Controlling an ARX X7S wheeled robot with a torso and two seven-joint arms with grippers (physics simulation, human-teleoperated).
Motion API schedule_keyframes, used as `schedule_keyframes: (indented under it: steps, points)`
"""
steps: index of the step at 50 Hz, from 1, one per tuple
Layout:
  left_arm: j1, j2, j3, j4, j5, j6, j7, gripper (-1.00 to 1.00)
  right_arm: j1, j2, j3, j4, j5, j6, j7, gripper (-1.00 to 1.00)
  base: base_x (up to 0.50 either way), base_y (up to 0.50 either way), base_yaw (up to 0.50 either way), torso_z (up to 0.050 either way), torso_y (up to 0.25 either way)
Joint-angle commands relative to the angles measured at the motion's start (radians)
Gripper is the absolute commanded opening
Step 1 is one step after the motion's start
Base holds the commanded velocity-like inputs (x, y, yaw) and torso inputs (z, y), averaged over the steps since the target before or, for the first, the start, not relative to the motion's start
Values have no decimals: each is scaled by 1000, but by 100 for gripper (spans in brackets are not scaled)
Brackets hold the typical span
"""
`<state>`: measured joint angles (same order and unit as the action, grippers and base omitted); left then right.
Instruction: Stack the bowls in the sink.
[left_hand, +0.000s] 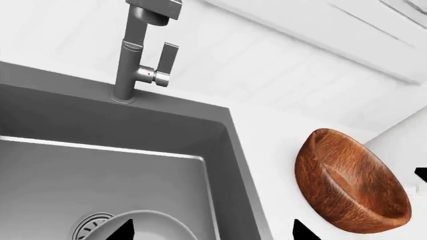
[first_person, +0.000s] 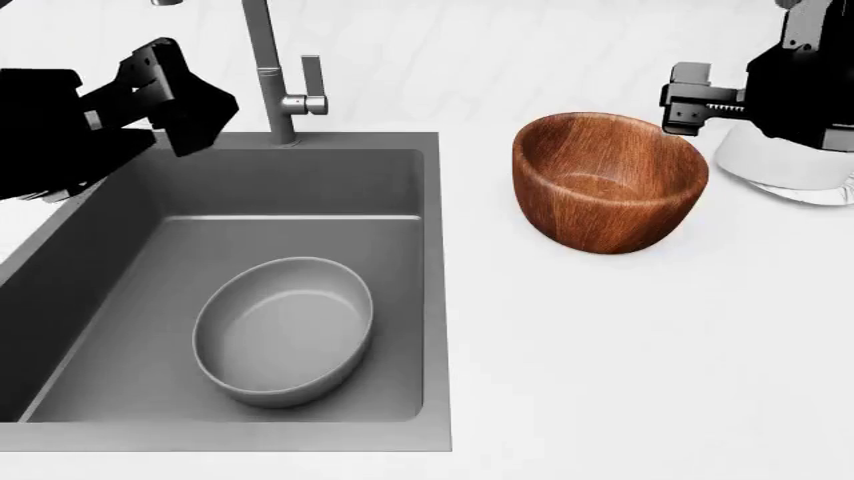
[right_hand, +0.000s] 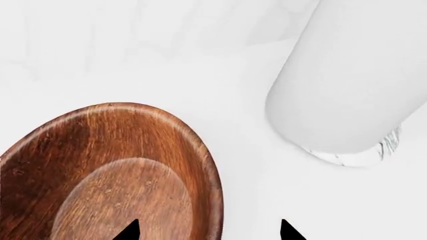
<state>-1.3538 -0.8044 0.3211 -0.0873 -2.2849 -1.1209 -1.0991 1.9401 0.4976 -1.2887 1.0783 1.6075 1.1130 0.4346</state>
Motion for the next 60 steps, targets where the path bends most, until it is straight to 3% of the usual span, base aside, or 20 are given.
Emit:
schedule_keyframes:
  steps: [1,13,30,57,58,60]
  points:
    - [-17,-2,9,9,-18,3,-9,100,-68,-10,6,28,7,-23,-2,100,0,0,0,0,0]
    - [-10,-6,16,16,-23,10,-10,100,-79,-140,-39,227,-48,-53,-154,100,0,0,0,0,0]
    - [-1,3,27,6,-3,13,10,100,-135,-126,-11,230,11,-81,-77,100,0,0,0,0,0]
    - [-6,11,43,-10,16,15,33,100,-191,-137,-137,230,113,-120,-78,100,0,0,0,0,0]
    - [-6,11,43,-10,16,15,34,100,-190,-137,-146,230,122,-122,-79,-100,0,0,0,0,0]
    - [-7,11,43,-9,16,16,35,100,-185,-139,-168,230,133,-132,-91,-100,0,0,0,0,0]
